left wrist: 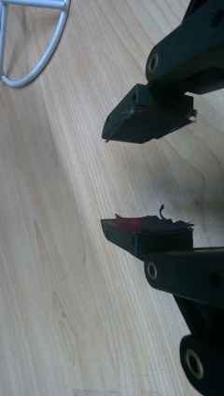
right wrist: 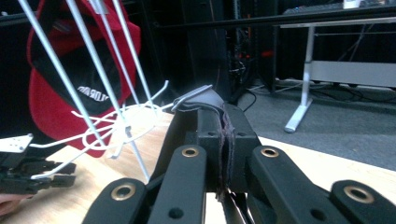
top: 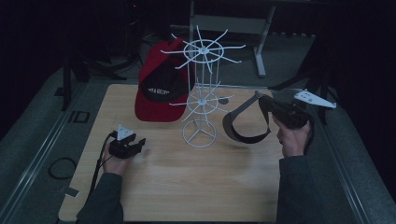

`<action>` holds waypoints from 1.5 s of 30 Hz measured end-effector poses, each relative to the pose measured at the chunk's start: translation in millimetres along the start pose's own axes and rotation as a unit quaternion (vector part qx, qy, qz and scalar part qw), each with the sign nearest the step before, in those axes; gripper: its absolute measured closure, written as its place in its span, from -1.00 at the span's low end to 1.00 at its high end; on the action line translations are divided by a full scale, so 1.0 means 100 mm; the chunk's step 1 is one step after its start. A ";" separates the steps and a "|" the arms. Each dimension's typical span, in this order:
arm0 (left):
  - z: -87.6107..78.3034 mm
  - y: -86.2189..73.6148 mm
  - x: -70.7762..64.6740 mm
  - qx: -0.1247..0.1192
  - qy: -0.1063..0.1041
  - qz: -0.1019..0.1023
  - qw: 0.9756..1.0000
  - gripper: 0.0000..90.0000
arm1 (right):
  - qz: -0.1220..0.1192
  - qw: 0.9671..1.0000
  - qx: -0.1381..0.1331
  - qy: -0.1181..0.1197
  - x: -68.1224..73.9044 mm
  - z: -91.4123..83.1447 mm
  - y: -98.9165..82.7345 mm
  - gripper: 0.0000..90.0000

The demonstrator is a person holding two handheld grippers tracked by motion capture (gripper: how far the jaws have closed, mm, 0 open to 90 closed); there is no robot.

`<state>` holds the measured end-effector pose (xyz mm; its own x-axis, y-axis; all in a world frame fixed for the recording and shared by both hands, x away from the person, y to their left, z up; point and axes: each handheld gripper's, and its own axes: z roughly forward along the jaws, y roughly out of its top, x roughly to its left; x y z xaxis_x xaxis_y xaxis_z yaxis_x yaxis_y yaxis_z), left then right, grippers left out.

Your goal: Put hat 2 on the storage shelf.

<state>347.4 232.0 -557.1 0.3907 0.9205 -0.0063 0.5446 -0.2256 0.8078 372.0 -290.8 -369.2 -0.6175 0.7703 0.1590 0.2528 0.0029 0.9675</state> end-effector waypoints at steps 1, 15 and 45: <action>0.00 0.00 0.00 0.000 0.000 0.000 1.000 0.14 | -0.003 1.000 0.000 0.001 0.01 0.00 0.01 0.94; 0.00 0.00 0.00 -0.002 0.000 -0.001 1.000 0.14 | -0.021 1.000 -0.007 0.018 0.12 -0.14 0.12 0.94; -0.01 0.00 0.01 -0.002 0.000 -0.001 1.000 0.14 | -0.057 0.994 -0.042 0.082 0.49 -0.24 0.51 0.94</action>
<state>347.3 232.8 -556.7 0.3898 0.9209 -0.0070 0.5419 -0.2232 0.8103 336.5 -268.0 -307.6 -0.7532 0.6540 0.0701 0.1153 0.0264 0.9930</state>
